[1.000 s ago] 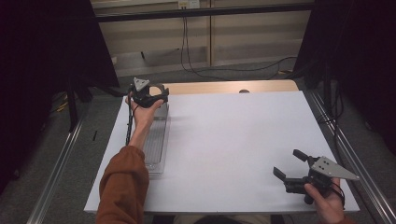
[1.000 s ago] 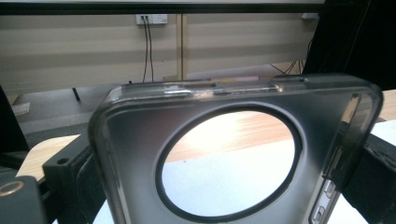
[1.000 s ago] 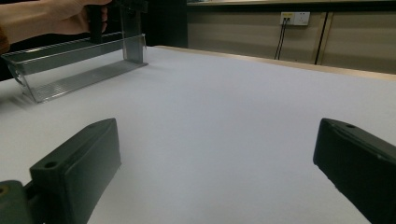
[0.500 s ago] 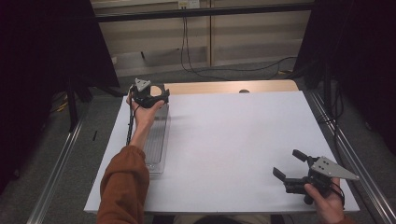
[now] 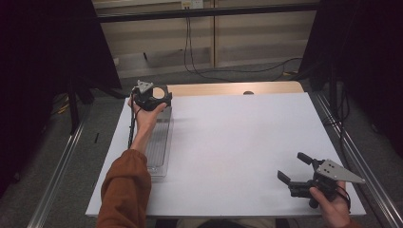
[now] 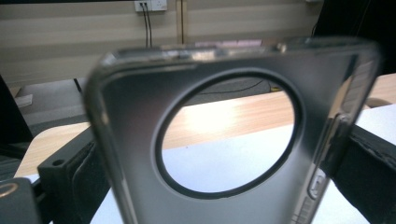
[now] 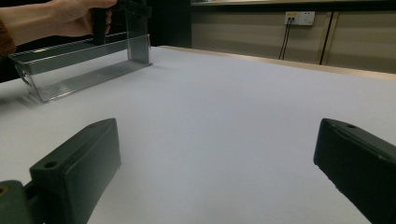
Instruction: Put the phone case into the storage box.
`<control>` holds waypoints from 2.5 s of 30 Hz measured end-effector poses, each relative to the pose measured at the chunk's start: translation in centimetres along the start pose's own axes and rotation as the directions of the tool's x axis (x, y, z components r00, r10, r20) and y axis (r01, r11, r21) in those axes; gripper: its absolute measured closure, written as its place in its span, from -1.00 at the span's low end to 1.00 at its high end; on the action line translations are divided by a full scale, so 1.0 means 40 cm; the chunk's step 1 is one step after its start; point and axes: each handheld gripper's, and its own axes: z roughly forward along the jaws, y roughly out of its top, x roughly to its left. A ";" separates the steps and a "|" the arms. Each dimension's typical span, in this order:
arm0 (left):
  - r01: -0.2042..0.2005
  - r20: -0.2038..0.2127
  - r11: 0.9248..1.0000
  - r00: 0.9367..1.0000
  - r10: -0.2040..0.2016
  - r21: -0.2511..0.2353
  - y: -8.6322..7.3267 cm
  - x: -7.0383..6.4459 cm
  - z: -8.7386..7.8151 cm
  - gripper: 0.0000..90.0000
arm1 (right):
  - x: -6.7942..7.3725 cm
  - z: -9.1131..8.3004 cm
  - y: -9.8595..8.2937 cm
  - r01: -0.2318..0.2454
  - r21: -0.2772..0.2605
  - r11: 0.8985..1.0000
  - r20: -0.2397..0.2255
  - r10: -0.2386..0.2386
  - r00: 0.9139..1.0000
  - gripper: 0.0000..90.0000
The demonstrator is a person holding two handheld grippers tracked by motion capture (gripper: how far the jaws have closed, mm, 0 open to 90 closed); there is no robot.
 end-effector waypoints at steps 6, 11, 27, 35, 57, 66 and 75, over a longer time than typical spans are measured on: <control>-0.005 0.003 1.000 1.000 0.005 -0.008 0.004 -0.002 -0.010 -0.95 | 0.002 0.000 0.000 -0.001 0.001 1.000 -0.005 0.001 1.000 -1.00; 0.009 -0.001 1.000 1.000 -0.009 -0.005 0.001 0.001 -0.018 -0.94 | 0.001 0.000 0.000 0.000 0.001 1.000 -0.002 0.000 1.000 -1.00; 0.006 0.039 0.998 0.999 -0.003 -0.069 0.001 0.006 -0.064 -0.95 | 0.002 0.001 0.000 -0.007 0.003 1.000 0.003 0.006 1.000 -1.00; -0.002 0.041 0.997 0.999 0.006 -0.082 -0.003 0.001 -0.081 -0.96 | 0.001 -0.005 -0.002 -0.017 0.002 1.000 0.015 0.017 1.000 -1.00; -0.035 0.105 0.987 0.993 0.052 -0.156 -0.006 -0.033 -0.168 -0.96 | 0.000 -0.003 -0.005 -0.019 0.005 1.000 0.025 0.019 0.999 -1.00; -0.021 0.137 0.986 0.990 0.044 -0.167 -0.029 -0.040 -0.188 -0.96 | -0.006 -0.004 -0.006 -0.018 0.002 1.000 0.019 0.018 1.000 -1.00; -0.032 0.164 0.981 0.984 0.065 -0.194 -0.040 -0.068 -0.231 -0.95 | -0.006 0.002 -0.005 -0.009 0.003 1.000 0.009 0.009 1.000 -1.00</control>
